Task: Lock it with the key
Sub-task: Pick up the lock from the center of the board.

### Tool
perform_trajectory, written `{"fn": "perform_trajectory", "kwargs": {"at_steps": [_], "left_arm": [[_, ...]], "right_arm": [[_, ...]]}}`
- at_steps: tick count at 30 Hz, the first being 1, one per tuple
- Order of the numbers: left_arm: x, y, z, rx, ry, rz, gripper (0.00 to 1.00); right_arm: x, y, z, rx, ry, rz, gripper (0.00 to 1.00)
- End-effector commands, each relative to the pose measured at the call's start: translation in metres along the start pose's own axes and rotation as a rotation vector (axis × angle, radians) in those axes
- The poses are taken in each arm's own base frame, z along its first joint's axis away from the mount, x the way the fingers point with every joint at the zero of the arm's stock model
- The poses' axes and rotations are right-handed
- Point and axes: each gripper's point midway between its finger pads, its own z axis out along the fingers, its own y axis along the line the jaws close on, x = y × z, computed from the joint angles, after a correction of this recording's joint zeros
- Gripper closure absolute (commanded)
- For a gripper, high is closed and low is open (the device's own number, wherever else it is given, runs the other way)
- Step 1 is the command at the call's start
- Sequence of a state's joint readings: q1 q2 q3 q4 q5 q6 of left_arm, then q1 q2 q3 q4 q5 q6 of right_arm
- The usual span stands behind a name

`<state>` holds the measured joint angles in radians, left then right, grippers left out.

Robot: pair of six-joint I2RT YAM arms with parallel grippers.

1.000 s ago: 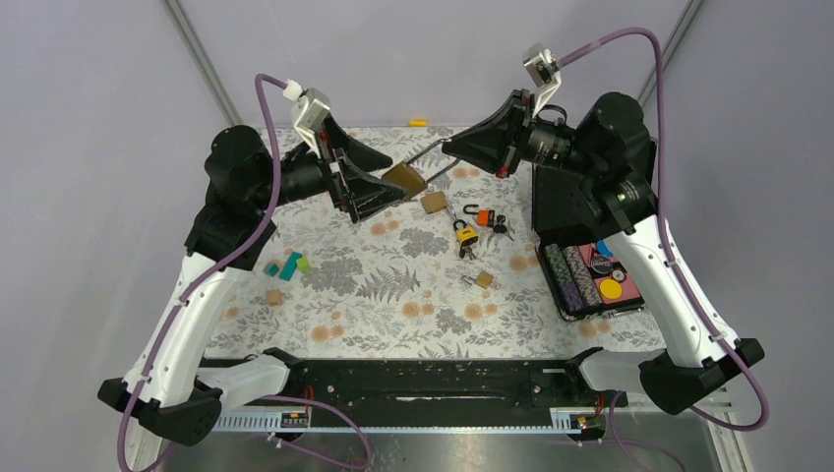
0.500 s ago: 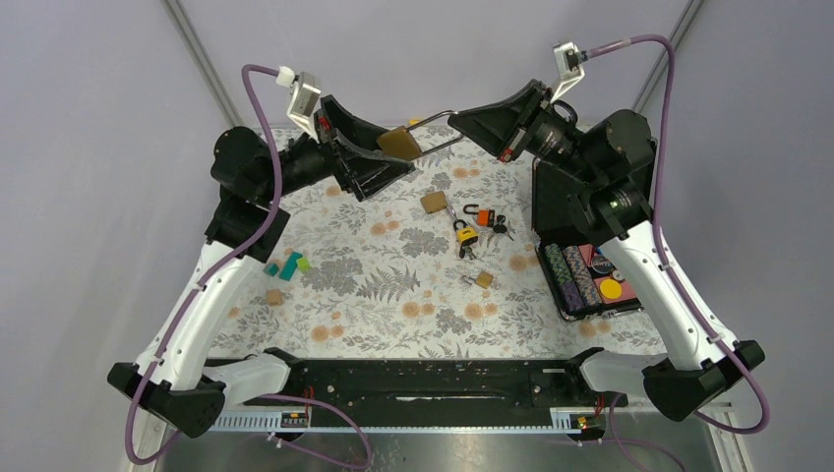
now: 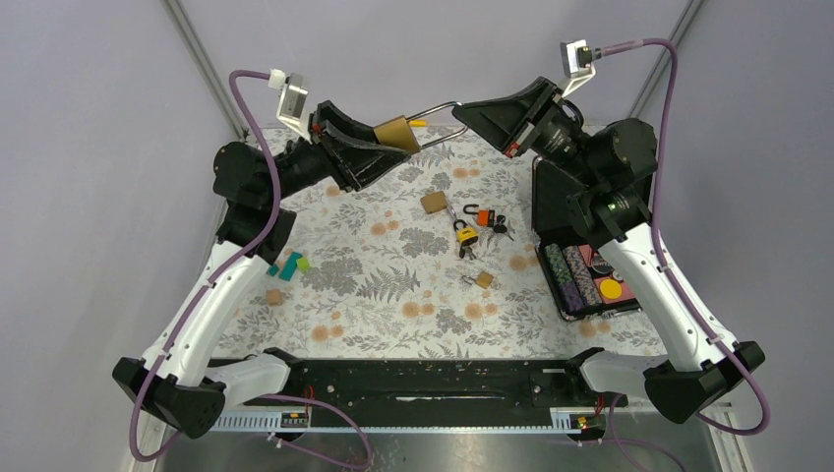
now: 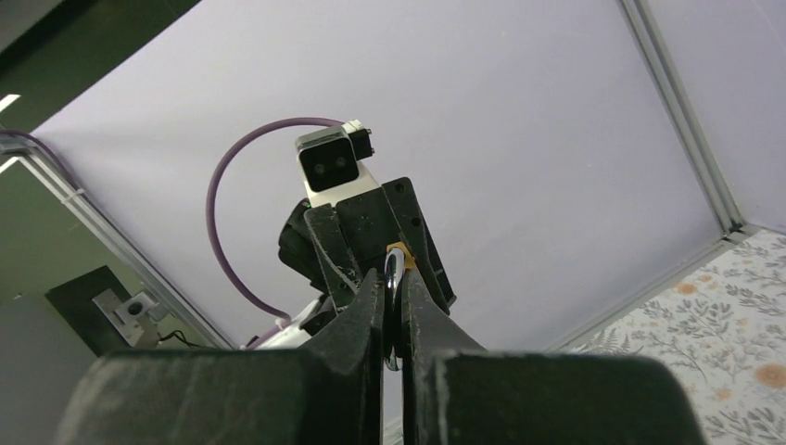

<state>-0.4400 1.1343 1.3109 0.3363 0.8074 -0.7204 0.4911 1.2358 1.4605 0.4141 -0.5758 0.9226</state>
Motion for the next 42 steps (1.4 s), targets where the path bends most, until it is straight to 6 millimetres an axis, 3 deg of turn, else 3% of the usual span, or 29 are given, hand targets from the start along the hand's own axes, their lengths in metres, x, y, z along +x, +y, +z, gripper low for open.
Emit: {"fn": "perform_trajectory", "kwargs": {"at_steps": [1,4,8,10,22,26,30,31,34,36,38,42], "left_arm": [[-0.023,-0.022,-0.004,0.073,-0.082,0.059,0.63],[-0.026,-0.024,-0.004,0.079,-0.093,0.055,0.64],[-0.027,-0.025,-0.003,0.094,-0.098,0.036,0.48],[-0.026,-0.023,-0.002,0.093,-0.097,0.028,0.48],[-0.026,-0.016,0.004,0.092,-0.090,-0.019,0.72],[-0.028,-0.011,0.003,0.076,-0.093,-0.034,0.99],[-0.033,-0.002,-0.004,0.053,-0.103,-0.063,1.00],[-0.034,-0.001,-0.006,0.052,-0.101,-0.067,1.00],[-0.035,-0.001,-0.013,0.062,-0.076,-0.082,1.00],[-0.031,-0.004,-0.016,0.072,-0.048,-0.082,1.00],[-0.025,-0.005,-0.018,0.077,-0.026,-0.082,1.00],[-0.011,0.002,-0.020,0.068,0.030,-0.099,1.00]], "right_arm": [[-0.031,0.039,-0.002,-0.114,-0.128,-0.016,1.00],[-0.030,0.037,-0.002,-0.109,-0.128,-0.005,1.00],[-0.030,0.035,0.000,-0.112,-0.128,0.020,1.00],[-0.029,0.034,0.000,-0.115,-0.130,0.032,1.00],[-0.020,0.020,0.005,-0.109,-0.108,0.078,1.00],[-0.013,0.010,0.005,-0.087,-0.092,0.082,1.00],[0.001,-0.006,0.003,-0.021,-0.034,0.049,0.99],[0.005,-0.010,0.001,0.000,-0.007,0.033,0.93],[0.015,-0.026,-0.006,0.047,0.066,0.014,0.51],[0.020,-0.035,-0.012,0.059,0.117,0.017,0.35],[0.027,-0.037,-0.017,0.035,0.170,0.015,0.25],[0.038,-0.033,-0.025,-0.029,0.265,-0.029,0.16]]}}
